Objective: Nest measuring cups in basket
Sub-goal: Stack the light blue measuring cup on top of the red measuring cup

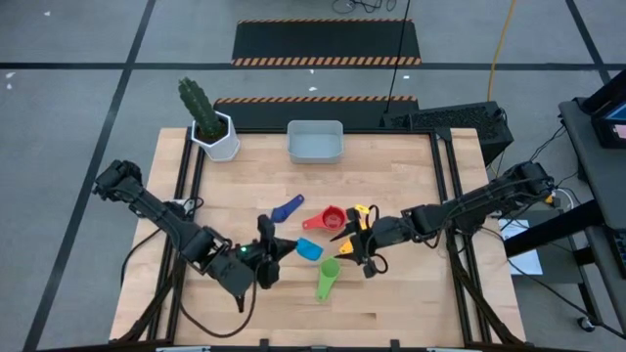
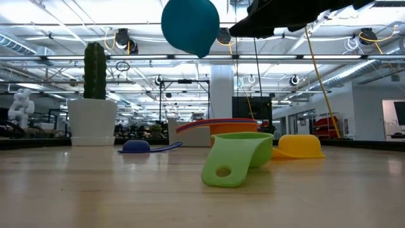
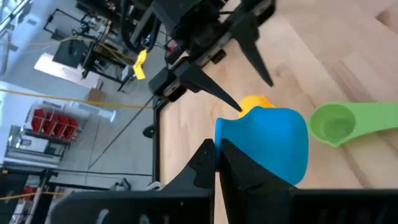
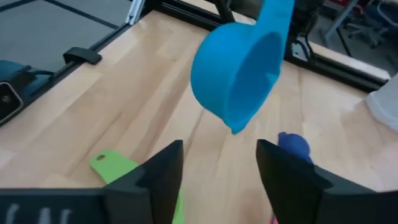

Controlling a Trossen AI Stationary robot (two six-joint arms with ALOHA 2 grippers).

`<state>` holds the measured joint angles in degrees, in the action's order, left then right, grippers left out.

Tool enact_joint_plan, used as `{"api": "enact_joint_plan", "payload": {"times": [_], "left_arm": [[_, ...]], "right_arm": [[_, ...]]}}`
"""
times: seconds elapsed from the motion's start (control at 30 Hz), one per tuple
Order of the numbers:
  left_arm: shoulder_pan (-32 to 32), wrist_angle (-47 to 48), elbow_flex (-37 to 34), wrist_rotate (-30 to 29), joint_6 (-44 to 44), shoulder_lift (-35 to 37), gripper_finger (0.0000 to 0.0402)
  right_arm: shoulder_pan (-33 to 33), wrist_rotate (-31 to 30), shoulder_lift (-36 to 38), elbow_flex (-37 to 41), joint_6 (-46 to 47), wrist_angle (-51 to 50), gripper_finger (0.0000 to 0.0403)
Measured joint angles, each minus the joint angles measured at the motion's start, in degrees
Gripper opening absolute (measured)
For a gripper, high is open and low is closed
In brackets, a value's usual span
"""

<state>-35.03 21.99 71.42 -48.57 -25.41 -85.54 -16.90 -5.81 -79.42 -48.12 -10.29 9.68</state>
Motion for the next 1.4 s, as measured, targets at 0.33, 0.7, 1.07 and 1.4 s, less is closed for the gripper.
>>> {"api": "enact_joint_plan", "payload": {"times": [0.33,0.7,1.07,1.4], "left_arm": [[0.00,-3.42,0.00,-0.02,-3.73,0.01,0.0005],[0.24,-8.53,0.00,2.25,-7.41,-0.82,0.0005],[2.63,-16.12,-0.04,2.10,-16.21,-3.99,0.0005],[2.27,-15.90,-0.04,2.31,-16.70,-4.13,0.0006]], "right_arm": [[0.39,0.14,0.00,0.20,-1.35,2.78,0.0228],[0.66,4.92,0.04,8.22,-4.38,21.44,0.0204],[1.13,9.14,0.04,8.30,-4.39,21.07,0.0129],[1.15,9.45,0.04,8.24,-7.52,18.27,0.0039]]}}
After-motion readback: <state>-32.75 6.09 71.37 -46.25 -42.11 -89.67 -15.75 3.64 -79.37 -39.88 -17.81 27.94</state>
